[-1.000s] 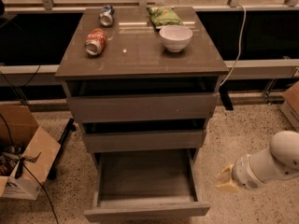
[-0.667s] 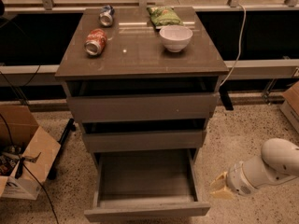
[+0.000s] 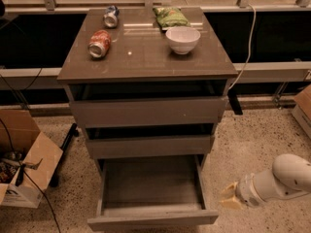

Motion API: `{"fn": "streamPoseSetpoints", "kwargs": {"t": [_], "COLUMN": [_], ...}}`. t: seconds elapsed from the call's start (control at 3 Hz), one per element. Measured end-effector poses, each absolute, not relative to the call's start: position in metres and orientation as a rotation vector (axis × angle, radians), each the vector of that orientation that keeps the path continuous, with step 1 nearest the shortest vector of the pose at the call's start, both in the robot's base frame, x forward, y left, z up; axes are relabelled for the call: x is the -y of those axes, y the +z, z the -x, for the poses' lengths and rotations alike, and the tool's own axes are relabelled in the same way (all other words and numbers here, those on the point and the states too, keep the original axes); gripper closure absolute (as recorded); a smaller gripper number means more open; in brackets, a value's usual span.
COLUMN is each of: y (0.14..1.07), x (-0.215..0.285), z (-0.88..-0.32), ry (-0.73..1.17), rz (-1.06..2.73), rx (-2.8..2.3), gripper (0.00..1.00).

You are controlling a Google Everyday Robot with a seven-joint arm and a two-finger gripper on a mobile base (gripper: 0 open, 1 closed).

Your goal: Close bottom drawer

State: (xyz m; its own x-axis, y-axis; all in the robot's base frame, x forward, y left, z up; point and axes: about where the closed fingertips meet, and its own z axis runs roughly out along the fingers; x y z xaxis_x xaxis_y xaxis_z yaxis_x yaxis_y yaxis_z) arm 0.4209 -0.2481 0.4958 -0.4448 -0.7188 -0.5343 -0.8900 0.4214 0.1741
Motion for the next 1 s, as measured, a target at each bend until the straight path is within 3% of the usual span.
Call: {"fn": "streamPoseSetpoints", "kwargs": {"t": [0.67, 1.0], "y": [0.378, 0.374], "x": [0.262, 0.259], "z": [-0.437, -0.435], "ry": [0.756, 0.767], "rz": [1.197, 1.195], "rx": [-2.298, -2.300], "gripper": [1.00, 1.00]}}
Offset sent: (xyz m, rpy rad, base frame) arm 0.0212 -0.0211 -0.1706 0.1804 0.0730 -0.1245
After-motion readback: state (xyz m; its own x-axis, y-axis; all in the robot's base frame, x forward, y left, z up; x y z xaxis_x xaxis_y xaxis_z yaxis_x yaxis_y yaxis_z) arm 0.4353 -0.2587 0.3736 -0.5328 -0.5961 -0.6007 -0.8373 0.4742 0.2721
